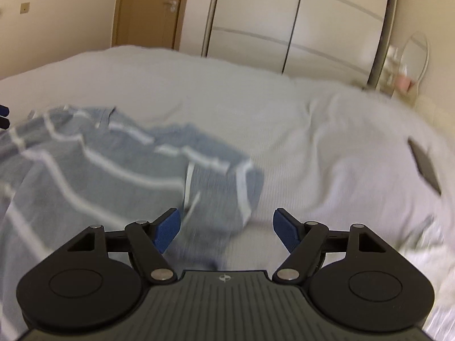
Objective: Fold clothes
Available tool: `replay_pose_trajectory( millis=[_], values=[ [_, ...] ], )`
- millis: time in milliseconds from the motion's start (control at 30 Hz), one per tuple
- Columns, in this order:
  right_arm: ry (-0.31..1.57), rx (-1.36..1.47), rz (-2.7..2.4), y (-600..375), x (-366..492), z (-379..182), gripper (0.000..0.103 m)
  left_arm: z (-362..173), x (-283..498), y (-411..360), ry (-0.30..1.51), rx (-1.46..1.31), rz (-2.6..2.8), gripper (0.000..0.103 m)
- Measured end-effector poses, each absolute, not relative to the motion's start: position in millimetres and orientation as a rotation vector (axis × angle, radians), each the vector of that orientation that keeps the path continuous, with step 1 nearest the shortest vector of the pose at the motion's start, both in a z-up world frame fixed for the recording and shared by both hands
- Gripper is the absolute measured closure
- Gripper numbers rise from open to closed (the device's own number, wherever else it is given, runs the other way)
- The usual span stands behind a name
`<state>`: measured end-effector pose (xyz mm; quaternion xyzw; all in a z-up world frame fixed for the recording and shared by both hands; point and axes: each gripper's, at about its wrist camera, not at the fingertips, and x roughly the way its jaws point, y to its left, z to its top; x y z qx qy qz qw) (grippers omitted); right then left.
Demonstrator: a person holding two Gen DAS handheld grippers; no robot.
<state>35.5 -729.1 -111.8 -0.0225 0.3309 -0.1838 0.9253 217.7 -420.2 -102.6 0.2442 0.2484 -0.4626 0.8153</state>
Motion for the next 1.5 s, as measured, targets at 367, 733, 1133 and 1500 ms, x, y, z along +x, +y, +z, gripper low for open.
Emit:
replay_pose_trajectory(
  millis=[367,733,1133,1500],
  values=[
    [0.829,-0.198,-0.342,-713,91,-147,0.073,-98,254,-476,0.581,0.528,-1.037,0.061],
    [0.907,0.05,-0.778,-790,9,-55,0.056,-21,239,-436,0.865,0.486,-0.909,0.055],
    [1.03,0.185,-0.41,-714,15,26,0.04,37,246,-397,0.979,0.416,-0.749,0.047],
    [1.089,0.233,-0.335,-664,96,26,0.04,-49,313,-445,1.077,0.365,-0.895,0.055]
  ],
)
